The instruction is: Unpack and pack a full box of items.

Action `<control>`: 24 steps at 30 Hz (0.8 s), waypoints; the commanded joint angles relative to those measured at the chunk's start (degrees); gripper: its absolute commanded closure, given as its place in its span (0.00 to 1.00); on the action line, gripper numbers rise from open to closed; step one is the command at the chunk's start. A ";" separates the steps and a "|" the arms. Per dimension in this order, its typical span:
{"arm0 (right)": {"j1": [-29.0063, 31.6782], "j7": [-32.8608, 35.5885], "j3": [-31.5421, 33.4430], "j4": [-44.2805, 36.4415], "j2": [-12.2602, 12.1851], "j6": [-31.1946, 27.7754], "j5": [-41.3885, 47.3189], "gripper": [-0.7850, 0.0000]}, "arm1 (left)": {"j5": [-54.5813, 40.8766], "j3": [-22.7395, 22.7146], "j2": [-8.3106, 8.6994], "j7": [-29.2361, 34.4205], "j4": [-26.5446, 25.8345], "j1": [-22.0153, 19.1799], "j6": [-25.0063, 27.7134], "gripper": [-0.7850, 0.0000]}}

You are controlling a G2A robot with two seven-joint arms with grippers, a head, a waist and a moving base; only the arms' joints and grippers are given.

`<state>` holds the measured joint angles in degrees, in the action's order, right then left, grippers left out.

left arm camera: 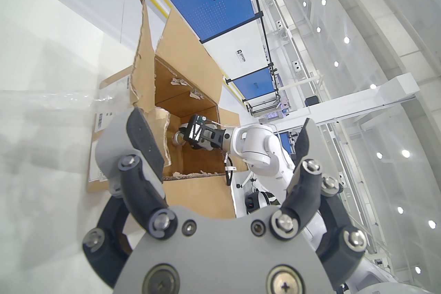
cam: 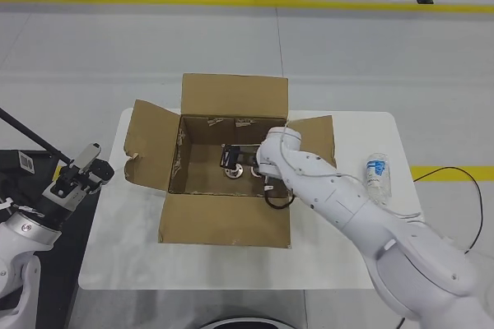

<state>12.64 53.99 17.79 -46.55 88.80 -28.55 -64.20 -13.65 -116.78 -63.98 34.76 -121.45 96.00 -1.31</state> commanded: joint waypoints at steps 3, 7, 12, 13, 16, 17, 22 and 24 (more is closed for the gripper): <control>-0.08 -0.34 -0.68 3.17 1.73 -0.72 -0.32 1.00 | 0.00 0.00 0.00 0.00 0.00 0.00 0.00 0.00; -0.56 -1.28 -1.03 6.64 3.55 -0.81 -0.99 0.89 | 0.00 0.00 0.00 0.00 0.00 0.00 0.00 0.00; -1.10 -2.52 -0.94 9.31 4.93 -1.43 -1.82 0.78 | 0.00 0.00 0.00 0.00 0.00 0.00 0.00 0.00; -1.17 -2.60 -0.94 9.72 5.14 -1.54 -2.08 0.76 | 0.00 0.00 0.00 0.00 0.00 0.00 0.00 0.00; -1.30 -2.73 -0.76 10.74 5.60 -1.77 -2.46 0.71 | 0.00 0.00 0.00 0.00 0.00 0.00 0.00 0.00; -1.37 -2.76 -0.67 11.04 5.74 -1.82 -2.63 0.70 | 0.00 0.00 0.00 0.00 0.00 0.00 0.00 0.00; -1.71 -2.80 -0.02 11.53 6.10 -1.97 -3.47 0.66 | 0.00 0.00 0.00 0.00 0.00 0.00 0.00 0.00; -1.82 -2.63 0.40 11.04 6.04 -2.21 -3.66 0.62 | 0.00 0.00 0.00 0.00 0.00 0.00 0.00 0.00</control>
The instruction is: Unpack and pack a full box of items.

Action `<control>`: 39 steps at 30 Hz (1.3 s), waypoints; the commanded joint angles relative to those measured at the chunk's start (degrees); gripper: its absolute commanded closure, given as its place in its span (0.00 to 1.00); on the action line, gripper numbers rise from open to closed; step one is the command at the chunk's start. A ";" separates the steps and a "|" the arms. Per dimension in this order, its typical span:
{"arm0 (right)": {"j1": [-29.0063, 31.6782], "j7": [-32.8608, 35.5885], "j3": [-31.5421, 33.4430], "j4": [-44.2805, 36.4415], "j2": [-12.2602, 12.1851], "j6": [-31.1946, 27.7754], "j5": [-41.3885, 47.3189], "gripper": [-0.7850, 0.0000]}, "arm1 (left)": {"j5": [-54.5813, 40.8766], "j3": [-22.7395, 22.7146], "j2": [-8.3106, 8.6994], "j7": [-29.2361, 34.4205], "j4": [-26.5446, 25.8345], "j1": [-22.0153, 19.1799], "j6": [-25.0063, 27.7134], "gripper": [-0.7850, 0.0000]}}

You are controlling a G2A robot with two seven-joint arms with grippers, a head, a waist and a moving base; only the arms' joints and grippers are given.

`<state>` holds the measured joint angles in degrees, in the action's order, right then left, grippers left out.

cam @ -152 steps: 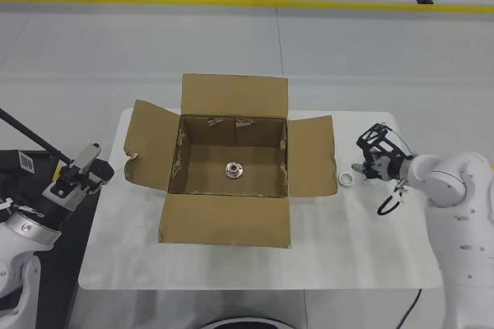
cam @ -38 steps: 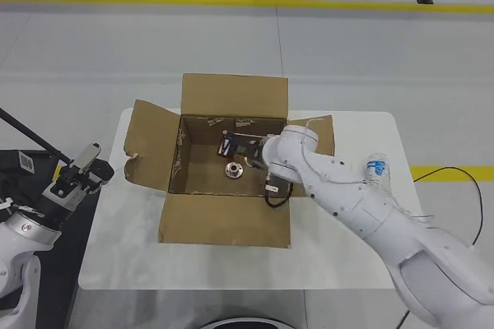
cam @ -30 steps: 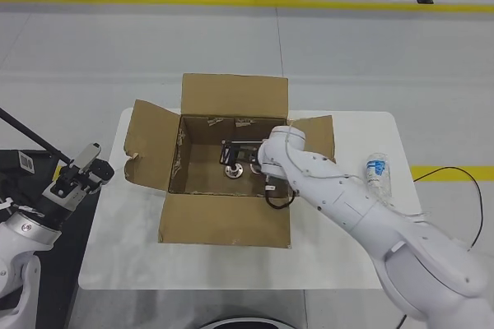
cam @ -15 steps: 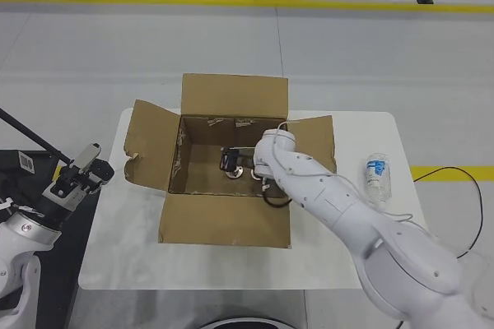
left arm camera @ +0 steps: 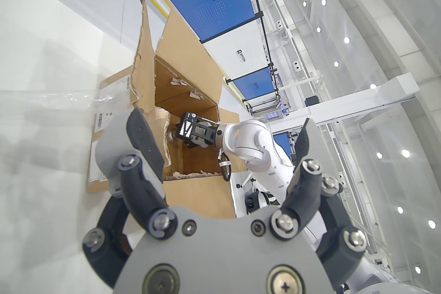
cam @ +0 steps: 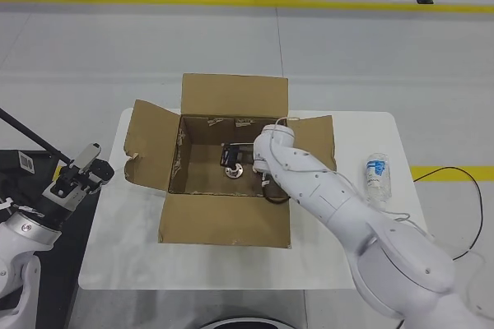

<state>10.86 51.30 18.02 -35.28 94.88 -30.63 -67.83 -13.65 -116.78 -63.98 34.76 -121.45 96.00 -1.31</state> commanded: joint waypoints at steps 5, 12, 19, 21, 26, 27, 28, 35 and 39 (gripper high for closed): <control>0.03 0.53 1.63 -3.08 -0.90 -0.94 -0.65 0.56 | 0.00 0.00 0.00 0.00 0.00 0.00 0.00 0.00; 1.82 1.35 8.17 -14.84 -5.67 -3.18 0.04 0.54 | 0.00 0.00 0.00 0.00 0.00 0.00 0.00 0.00; 13.48 8.27 22.63 -41.92 -14.52 -4.58 -2.43 0.33 | 0.00 0.00 0.00 0.00 0.00 0.00 0.00 0.00; 19.10 9.92 28.83 -51.24 -17.08 -5.51 -3.30 0.22 | 0.00 0.00 0.00 0.00 0.00 0.00 0.00 0.00; 32.45 11.59 45.30 -69.52 -21.59 -3.40 -9.10 0.00 | 0.00 0.00 0.00 0.00 0.00 0.00 0.00 0.00; 34.85 10.77 48.04 -72.03 -22.10 -2.16 -10.33 0.00 | 0.00 0.00 0.00 0.00 0.00 0.00 0.00 0.00; 36.98 9.69 50.83 -73.90 -22.57 -2.17 -10.21 0.00 | 0.00 0.00 0.00 0.00 0.00 0.00 0.00 0.00; 44.31 10.80 68.69 -75.33 -24.74 0.92 -7.62 0.00 | 0.00 0.00 0.00 0.00 0.00 0.00 0.00 0.00; 42.81 14.37 74.06 -68.35 -25.28 3.98 -3.08 0.00 | 0.00 0.00 0.00 0.00 0.00 0.00 0.00 0.00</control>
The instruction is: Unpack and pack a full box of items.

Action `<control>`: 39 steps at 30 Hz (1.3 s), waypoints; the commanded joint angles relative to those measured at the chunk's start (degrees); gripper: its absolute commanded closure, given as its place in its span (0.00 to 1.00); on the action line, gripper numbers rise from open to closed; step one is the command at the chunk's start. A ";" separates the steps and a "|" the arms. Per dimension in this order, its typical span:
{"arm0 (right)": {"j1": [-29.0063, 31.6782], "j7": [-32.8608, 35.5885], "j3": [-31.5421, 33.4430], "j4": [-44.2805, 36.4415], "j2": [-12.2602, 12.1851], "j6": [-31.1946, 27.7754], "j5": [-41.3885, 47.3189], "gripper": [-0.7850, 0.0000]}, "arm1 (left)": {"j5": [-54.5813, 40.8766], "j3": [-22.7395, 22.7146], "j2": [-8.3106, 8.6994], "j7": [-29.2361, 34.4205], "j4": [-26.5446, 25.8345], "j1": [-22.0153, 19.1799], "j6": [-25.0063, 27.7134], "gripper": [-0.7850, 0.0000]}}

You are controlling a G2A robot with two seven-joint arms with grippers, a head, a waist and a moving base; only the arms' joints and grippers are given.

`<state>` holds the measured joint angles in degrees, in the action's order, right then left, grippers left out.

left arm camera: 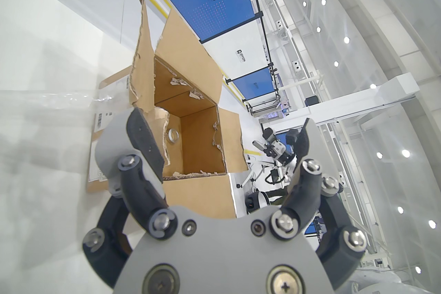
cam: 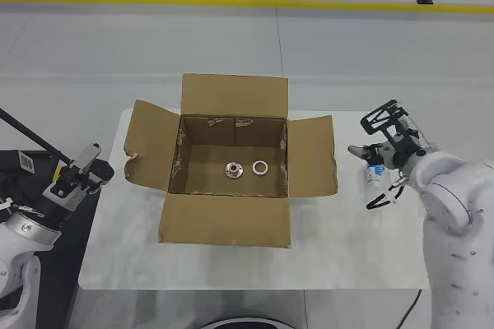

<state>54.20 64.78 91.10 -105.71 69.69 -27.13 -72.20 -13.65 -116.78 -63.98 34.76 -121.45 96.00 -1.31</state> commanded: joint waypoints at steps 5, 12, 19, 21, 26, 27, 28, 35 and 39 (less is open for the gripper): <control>-6.17 7.14 1.72 15.84 -0.61 2.70 4.12 0.00 | 0.00 0.00 0.00 0.00 0.00 0.00 0.00 0.00; -13.36 11.12 -1.17 32.31 -0.96 3.21 5.52 0.00 | 0.00 0.00 0.00 0.00 0.00 0.00 0.00 0.00; -17.20 12.29 -2.85 41.83 -1.40 3.92 6.09 0.00 | 0.00 0.00 0.00 0.00 0.00 0.00 0.00 0.00; -17.82 11.86 -3.60 43.65 -1.46 4.40 5.70 0.00 | 0.00 0.00 0.00 0.00 0.00 0.00 0.00 0.00; -19.21 10.09 -5.34 48.27 -1.56 4.76 5.47 0.00 | 0.00 0.00 0.00 0.00 0.00 0.00 0.00 0.00; -19.50 9.64 -5.67 49.19 -1.57 4.85 5.48 0.00 | 0.00 0.00 0.00 0.00 0.00 0.00 0.00 0.00; -19.82 9.27 -5.93 50.13 -1.57 4.83 5.69 0.00 | 0.00 0.00 0.00 0.00 0.00 0.00 0.00 0.00; -22.26 7.49 -7.65 56.14 -1.73 4.99 5.93 0.00 | 0.00 0.00 0.00 0.00 0.00 0.00 0.00 0.00; -23.47 6.80 -8.55 59.08 -1.80 5.00 6.20 0.00 | 0.00 0.00 0.00 0.00 0.00 0.00 0.00 0.00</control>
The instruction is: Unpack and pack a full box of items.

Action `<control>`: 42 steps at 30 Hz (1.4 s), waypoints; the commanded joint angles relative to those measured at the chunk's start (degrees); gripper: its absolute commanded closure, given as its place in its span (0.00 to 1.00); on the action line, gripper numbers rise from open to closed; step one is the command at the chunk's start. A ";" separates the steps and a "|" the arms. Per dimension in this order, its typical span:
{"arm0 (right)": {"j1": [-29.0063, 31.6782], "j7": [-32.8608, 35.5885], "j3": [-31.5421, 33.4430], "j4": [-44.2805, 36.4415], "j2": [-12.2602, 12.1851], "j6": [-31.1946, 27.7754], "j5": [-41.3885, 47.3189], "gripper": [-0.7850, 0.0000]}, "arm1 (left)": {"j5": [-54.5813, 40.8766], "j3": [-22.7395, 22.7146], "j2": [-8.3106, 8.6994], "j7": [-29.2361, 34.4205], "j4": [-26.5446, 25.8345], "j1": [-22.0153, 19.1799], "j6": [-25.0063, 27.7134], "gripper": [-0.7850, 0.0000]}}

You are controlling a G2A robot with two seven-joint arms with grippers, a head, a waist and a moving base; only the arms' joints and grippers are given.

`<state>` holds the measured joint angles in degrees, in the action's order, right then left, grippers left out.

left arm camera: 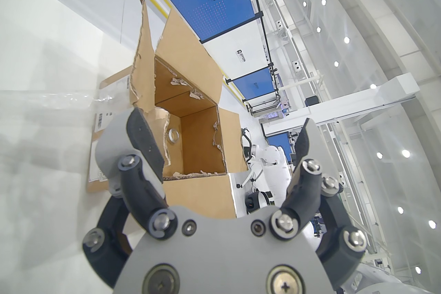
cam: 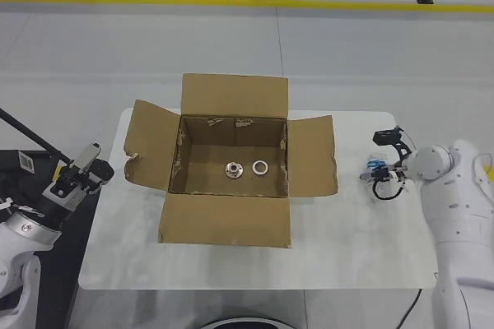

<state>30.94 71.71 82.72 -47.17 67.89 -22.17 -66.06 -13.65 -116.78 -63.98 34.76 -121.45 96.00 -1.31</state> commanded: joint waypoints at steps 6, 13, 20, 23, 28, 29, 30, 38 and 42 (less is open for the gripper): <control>-1.50 -0.96 -1.43 3.92 -0.10 -0.53 0.76 0.05 | 0.00 0.00 0.00 0.00 0.00 0.00 0.00 0.00; -3.02 -1.83 -2.76 7.28 -0.19 -1.14 1.65 0.60 | 0.00 0.00 0.00 0.00 0.00 0.00 0.00 0.00; -3.95 -2.60 -3.97 8.72 -0.30 -1.64 2.47 1.00 | 0.00 0.00 0.00 0.00 0.00 0.00 0.00 0.00; -4.11 -2.87 -4.39 8.19 -0.38 -1.78 2.81 1.00 | 0.00 0.00 0.00 0.00 0.00 0.00 0.00 0.00; -3.73 -3.46 -4.43 4.44 -0.78 -2.15 3.53 1.00 | 0.00 0.00 0.00 0.00 0.00 0.00 0.00 0.00; -3.39 -3.49 -4.40 3.06 -0.88 -2.10 3.63 1.00 | 0.00 0.00 0.00 0.00 0.00 0.00 0.00 0.00; -2.97 -3.53 -4.34 1.40 -0.99 -1.92 3.73 1.00 | 0.00 0.00 0.00 0.00 0.00 0.00 0.00 0.00; 4.87 -3.82 -1.96 -23.11 -2.29 -1.14 5.73 1.00 | 0.00 0.00 0.00 0.00 0.00 0.00 0.00 0.00; 9.61 -4.27 -1.45 -37.85 -2.71 0.66 5.97 1.00 | 0.00 0.00 0.00 0.00 0.00 0.00 0.00 0.00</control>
<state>39.61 67.74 81.28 -80.88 65.22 -22.10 -60.18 -13.65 -116.78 -63.98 34.76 -121.45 96.00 -1.31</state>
